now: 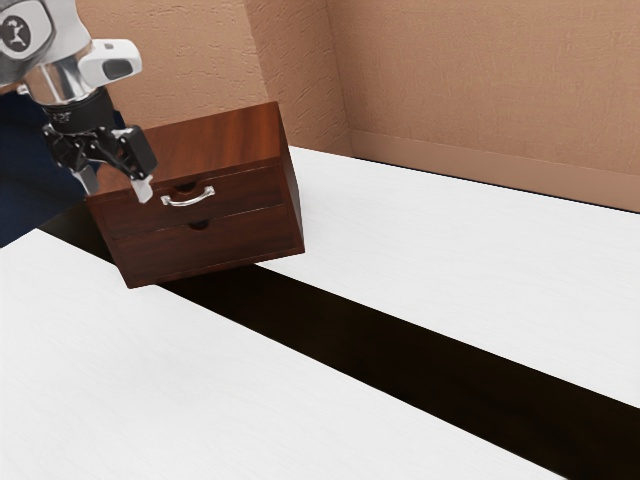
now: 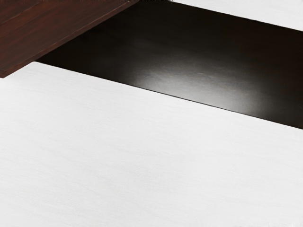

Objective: Pull the drawer handle with one arm to open the drawer

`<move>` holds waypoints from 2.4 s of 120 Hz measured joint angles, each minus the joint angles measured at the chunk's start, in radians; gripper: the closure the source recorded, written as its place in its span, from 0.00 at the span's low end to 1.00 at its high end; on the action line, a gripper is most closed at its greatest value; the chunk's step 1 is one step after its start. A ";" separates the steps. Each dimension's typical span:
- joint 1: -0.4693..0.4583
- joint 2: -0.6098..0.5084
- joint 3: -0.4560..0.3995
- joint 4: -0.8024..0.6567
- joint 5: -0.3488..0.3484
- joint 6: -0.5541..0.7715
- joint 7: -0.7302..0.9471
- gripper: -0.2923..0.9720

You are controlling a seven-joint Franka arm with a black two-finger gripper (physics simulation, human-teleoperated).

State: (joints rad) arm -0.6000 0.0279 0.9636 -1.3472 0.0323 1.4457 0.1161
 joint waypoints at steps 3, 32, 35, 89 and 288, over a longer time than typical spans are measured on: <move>-0.017 0.000 0.000 0.000 0.000 0.000 0.002 0.23; -0.199 -0.023 -0.006 0.300 -0.018 -0.033 0.018 0.23; -0.213 -0.024 -0.010 0.318 -0.023 -0.037 0.019 0.23; -0.364 -0.159 -0.163 -0.006 -0.122 -0.089 0.032 0.24; 0.153 -0.461 -0.311 -0.750 0.348 0.807 0.770 0.23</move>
State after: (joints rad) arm -0.4472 -0.4328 0.6523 -2.0975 0.3801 2.2531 0.8859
